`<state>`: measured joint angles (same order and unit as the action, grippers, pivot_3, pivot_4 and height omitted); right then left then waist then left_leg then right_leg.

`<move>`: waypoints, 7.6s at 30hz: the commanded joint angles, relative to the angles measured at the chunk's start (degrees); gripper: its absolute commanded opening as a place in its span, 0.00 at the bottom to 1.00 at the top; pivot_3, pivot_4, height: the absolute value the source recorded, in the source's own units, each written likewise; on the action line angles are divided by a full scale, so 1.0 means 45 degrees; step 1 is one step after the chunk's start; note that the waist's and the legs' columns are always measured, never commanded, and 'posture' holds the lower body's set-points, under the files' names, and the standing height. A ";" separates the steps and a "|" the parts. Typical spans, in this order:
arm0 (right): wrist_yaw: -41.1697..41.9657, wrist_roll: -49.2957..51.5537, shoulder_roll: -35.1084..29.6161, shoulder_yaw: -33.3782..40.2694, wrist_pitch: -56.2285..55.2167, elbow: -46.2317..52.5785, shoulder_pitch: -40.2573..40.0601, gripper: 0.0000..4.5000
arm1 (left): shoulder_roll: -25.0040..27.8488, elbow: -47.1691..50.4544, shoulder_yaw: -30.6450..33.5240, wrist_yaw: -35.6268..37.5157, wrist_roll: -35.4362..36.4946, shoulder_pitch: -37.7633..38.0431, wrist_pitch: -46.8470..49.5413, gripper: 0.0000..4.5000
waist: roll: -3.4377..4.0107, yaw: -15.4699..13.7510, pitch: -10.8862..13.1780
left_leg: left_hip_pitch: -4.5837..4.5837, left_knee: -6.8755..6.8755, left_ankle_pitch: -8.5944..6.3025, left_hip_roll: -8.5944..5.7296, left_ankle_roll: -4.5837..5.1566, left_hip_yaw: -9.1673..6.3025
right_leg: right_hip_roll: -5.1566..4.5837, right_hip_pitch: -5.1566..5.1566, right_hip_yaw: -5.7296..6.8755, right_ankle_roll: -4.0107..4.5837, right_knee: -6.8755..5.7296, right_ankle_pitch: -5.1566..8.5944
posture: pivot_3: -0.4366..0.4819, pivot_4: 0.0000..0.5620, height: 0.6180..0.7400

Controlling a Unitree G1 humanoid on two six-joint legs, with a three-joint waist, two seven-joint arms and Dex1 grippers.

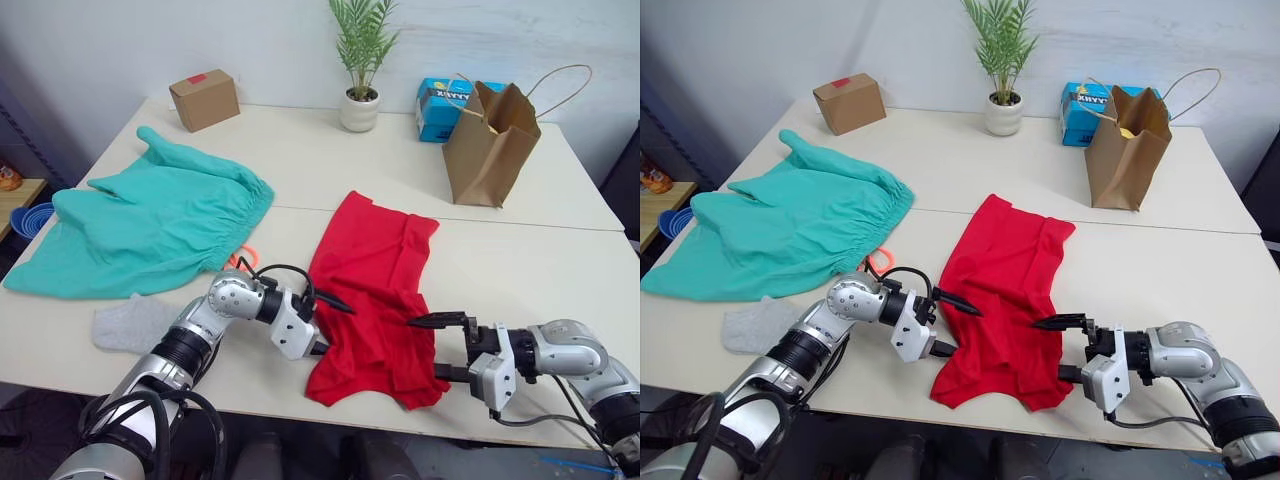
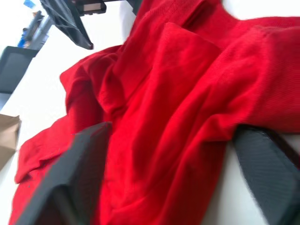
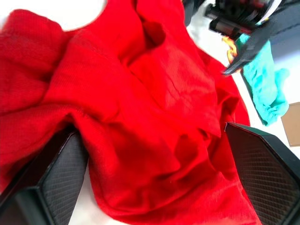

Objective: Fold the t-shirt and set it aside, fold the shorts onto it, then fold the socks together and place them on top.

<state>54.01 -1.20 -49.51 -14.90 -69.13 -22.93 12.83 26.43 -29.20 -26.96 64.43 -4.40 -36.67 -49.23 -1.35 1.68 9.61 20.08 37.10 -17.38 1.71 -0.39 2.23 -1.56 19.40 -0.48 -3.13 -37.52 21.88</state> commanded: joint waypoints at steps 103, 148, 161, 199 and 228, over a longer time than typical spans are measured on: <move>-0.2567 0.5147 0.4061 0.5815 1.7847 0.0970 0.4600 1.00 | -0.1710 -0.0614 0.7788 -0.7390 0.4232 -0.2999 1.5410 0.99 | 0.0010 -0.0025 0.0286 | 0.0690 0.0398 0.0040 -0.0012 -0.0079 -0.0011 | -0.0016 0.0691 0.0018 -0.0017 -0.0437 -0.0004 | 0.48 0.27 1.00; 0.1579 0.2850 0.0570 0.2177 1.5864 0.9537 -0.3545 0.00 | 0.3493 0.8242 0.2212 0.1558 0.1887 0.3880 1.1468 0.01 | 0.0033 -0.0014 0.0268 | 0.0251 0.0126 -0.0002 0.0003 -0.0044 -0.0026 | 0.0003 0.0268 0.0020 0.0021 -0.0162 0.0018 | 0.48 0.27 1.00; 0.1890 0.5700 0.0321 0.3290 1.7900 1.1002 -0.5592 0.31 | 0.4265 0.8911 0.3141 0.2213 0.3751 0.4195 1.2813 0.26 | 0.0030 0.0002 0.0270 | 0.0248 0.0104 -0.0008 -0.0002 -0.0028 -0.0030 | -0.0002 0.0247 0.0020 0.0017 -0.0112 0.0015 | 0.48 0.27 1.00; 0.0260 0.2900 0.3463 0.1209 1.7822 0.5777 0.1122 0.00 | -0.0962 0.1547 0.4082 -0.4911 0.1631 -0.0714 1.3103 0.01 | 0.0021 -0.0020 0.0273 | 0.0324 0.0180 0.0026 -0.0007 -0.0082 -0.0024 | -0.0002 0.0335 0.0021 0.0005 -0.0192 0.0008 | 0.48 0.27 1.00; -0.4705 0.1932 0.6073 0.2207 1.8209 0.5412 0.0549 0.00 | -0.0390 0.5819 0.4175 -0.5175 0.2479 0.2421 1.6535 0.01 | 0.0025 -0.0018 0.0270 | 0.0449 0.0201 0.0030 -0.0013 -0.0072 -0.0021 | -0.0010 0.0480 0.0011 0.0005 -0.0266 0.0008 | 0.48 0.27 1.00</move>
<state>33.99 7.29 -21.80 -8.04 14.76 3.14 15.48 24.77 -2.82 -9.37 42.99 7.05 -26.39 23.46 -1.23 1.60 10.82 22.09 38.01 -17.24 1.65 -0.72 2.13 -1.61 21.53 -0.43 -3.10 -38.71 21.92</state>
